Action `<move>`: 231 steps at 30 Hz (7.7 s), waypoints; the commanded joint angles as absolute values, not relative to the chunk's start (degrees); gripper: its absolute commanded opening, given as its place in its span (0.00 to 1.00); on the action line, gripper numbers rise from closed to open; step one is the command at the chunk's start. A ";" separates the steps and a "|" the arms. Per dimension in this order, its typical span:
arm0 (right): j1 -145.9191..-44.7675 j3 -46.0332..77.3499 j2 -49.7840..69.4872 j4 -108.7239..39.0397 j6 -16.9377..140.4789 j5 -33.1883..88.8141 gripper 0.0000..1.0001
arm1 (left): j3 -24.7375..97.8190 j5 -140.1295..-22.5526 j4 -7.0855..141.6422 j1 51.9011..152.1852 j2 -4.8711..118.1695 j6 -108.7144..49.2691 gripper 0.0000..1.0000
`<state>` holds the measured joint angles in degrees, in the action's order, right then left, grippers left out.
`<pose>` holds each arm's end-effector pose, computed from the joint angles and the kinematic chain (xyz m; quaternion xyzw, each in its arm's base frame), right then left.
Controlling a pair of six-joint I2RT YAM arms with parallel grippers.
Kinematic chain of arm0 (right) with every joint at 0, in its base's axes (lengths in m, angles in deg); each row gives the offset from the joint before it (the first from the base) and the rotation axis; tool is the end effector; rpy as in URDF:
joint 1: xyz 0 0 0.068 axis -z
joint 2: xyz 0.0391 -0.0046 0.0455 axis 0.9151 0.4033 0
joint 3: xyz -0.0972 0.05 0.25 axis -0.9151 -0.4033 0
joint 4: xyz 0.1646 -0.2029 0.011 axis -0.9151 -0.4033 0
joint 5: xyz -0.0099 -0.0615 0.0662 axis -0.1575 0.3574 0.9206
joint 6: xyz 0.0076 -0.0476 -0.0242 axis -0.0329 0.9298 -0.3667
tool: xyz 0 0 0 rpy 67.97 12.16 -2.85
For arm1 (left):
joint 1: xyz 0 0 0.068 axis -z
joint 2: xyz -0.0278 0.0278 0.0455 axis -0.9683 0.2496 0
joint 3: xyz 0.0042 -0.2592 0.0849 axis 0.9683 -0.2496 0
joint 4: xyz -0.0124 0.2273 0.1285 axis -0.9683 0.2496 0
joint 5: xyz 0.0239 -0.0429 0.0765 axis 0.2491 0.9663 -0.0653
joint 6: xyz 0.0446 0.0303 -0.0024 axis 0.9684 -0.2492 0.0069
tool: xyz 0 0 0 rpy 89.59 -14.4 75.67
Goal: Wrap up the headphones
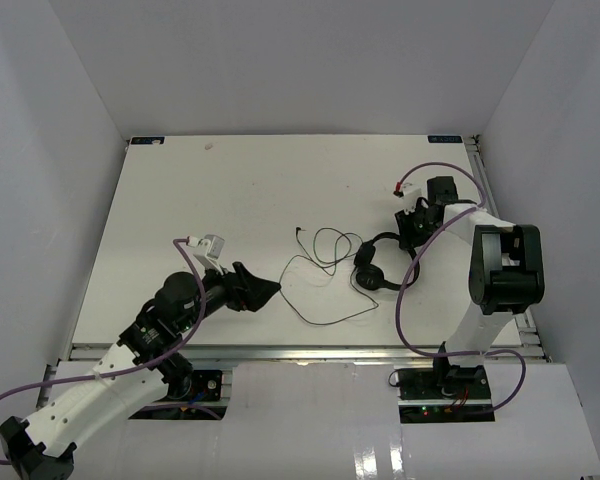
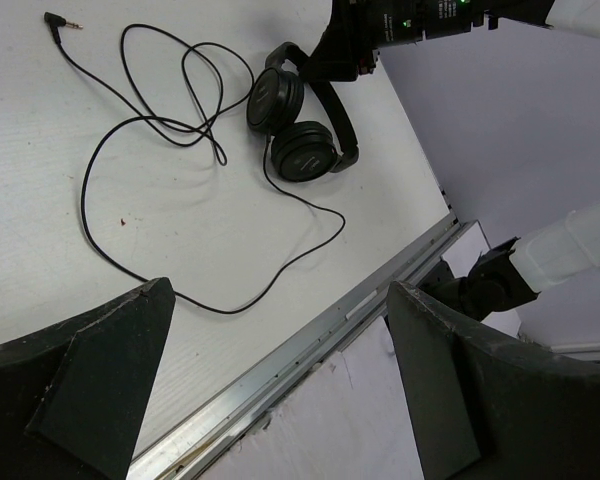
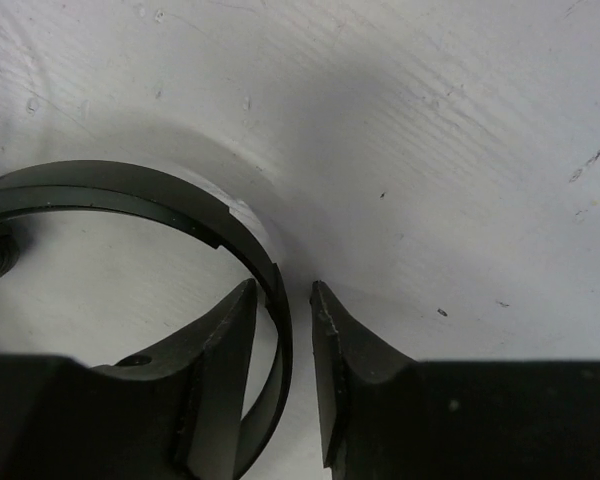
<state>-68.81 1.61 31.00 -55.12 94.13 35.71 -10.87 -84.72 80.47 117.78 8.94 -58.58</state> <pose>0.3518 0.0256 0.1623 -0.2657 0.9235 0.0799 0.2650 0.1018 -0.0965 0.2570 0.0386 0.7869 -0.4314 0.4396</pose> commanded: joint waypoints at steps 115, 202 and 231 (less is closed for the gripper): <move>-67.80 24.57 -10.48 -60.78 59.77 59.64 0.08 | -15.07 -107.53 17.14 143.98 60.01 -20.98 0.87; -86.28 -9.24 -25.81 -63.99 120.72 49.86 0.08 | 77.42 -86.25 122.70 116.84 76.29 -41.85 0.00; -88.08 -8.00 -19.53 -51.34 80.43 70.82 0.08 | 90.21 -82.74 124.40 116.41 89.01 -39.77 0.00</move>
